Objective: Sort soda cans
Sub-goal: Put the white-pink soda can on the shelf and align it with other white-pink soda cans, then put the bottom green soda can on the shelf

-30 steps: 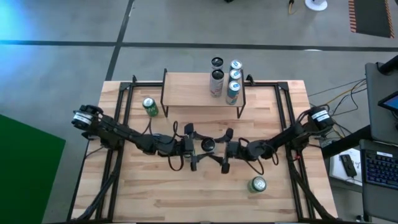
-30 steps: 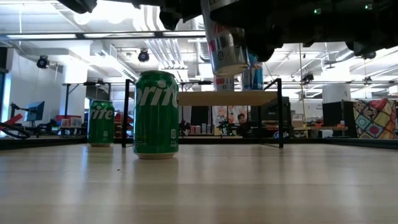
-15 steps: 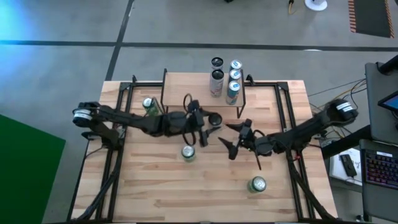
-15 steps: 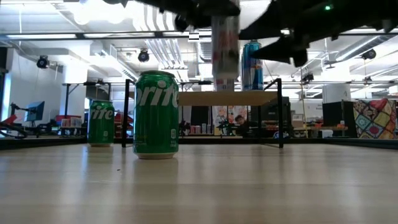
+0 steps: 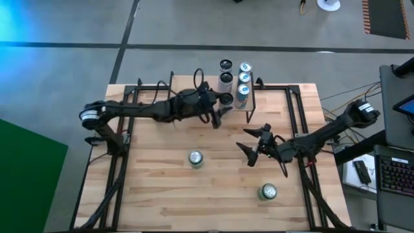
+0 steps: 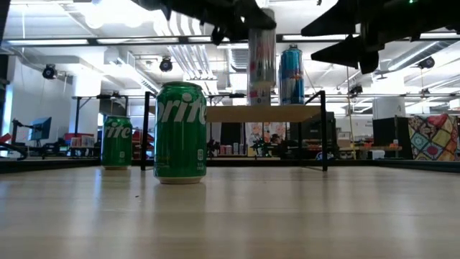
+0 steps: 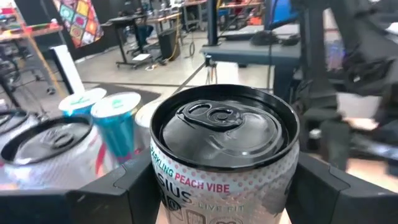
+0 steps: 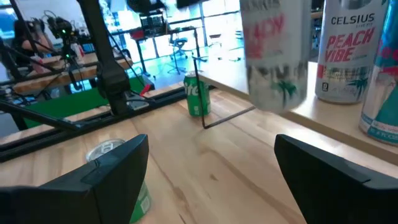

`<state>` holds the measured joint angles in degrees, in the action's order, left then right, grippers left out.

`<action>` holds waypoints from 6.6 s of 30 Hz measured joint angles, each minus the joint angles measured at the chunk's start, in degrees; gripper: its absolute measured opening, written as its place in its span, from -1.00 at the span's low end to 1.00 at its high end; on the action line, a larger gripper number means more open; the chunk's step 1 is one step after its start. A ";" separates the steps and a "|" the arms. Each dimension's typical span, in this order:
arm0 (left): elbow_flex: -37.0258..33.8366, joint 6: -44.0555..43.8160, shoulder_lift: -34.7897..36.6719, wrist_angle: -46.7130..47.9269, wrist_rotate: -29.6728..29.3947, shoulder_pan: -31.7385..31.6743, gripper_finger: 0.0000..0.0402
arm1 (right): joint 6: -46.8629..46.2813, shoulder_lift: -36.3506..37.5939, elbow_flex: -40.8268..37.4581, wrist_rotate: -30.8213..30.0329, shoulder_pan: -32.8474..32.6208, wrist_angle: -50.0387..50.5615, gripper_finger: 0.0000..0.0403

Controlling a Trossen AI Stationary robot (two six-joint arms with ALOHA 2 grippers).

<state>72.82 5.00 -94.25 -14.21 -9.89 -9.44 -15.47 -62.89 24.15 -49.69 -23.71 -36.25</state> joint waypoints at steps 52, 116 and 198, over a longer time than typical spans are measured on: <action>0.50 -2.75 -7.52 -8.16 3.43 -7.68 0.22 | -1.06 1.31 -1.78 0.07 -0.01 0.07 0.67; -0.21 4.60 16.65 17.09 -1.55 -6.94 0.66 | -0.68 1.37 -0.46 -5.90 -5.78 1.51 0.67; -53.45 -4.66 23.83 -27.85 -24.11 32.58 0.63 | -63.55 -29.44 53.86 45.62 -20.39 100.91 0.39</action>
<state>19.37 0.33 -70.43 -42.06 -34.00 23.14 -79.02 -92.33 78.00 -4.08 -44.10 64.66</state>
